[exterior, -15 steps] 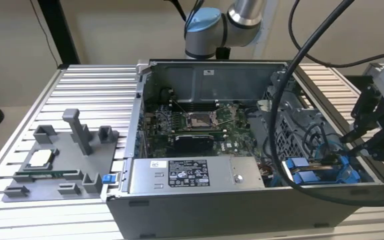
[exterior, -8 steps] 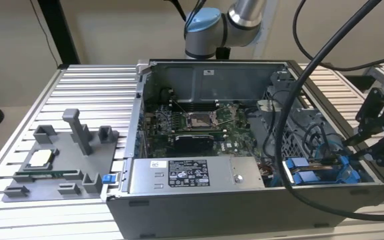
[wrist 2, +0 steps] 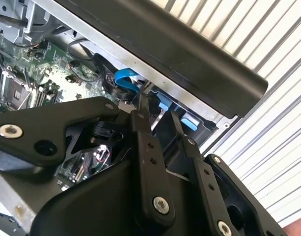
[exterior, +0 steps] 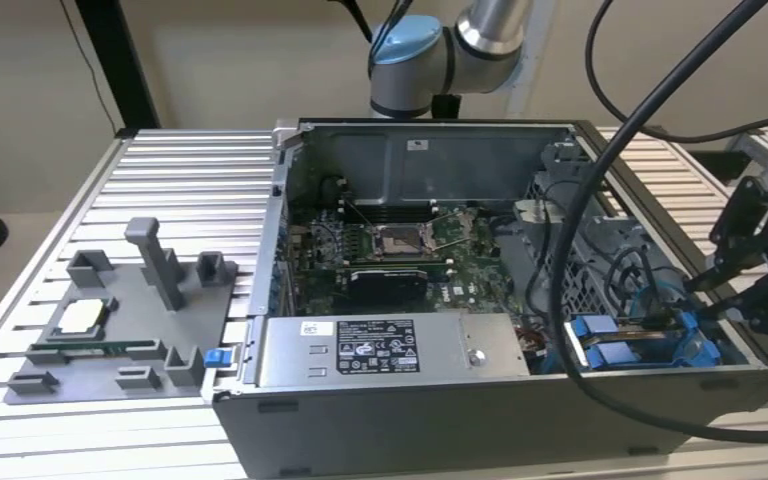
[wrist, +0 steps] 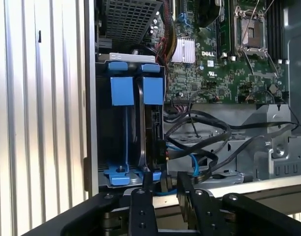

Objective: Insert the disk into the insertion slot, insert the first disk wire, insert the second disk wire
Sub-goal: 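Insert the second disk wire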

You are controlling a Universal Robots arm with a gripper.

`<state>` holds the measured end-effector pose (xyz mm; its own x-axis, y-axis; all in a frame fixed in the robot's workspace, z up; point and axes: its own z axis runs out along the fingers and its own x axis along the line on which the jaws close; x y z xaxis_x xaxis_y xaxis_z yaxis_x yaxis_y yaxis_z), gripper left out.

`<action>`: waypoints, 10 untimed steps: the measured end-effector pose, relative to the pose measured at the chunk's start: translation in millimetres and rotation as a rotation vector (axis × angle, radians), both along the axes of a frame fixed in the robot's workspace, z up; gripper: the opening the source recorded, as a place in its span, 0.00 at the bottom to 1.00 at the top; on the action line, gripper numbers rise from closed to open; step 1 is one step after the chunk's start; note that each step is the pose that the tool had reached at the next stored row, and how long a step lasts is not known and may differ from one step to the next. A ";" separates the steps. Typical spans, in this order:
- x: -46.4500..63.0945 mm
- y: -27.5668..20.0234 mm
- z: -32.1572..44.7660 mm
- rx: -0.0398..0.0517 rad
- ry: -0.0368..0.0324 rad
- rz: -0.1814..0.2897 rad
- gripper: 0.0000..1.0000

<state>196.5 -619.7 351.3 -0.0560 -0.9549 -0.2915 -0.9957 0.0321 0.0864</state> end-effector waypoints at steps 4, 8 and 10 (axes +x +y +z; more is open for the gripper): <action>0.0 0.1 -2.8 0.0133 -0.0036 0.000 1.00; 0.0 0.4 -5.6 0.0316 -0.0079 -0.001 1.00; -0.5 0.8 -6.7 0.0386 -0.0097 -0.005 1.00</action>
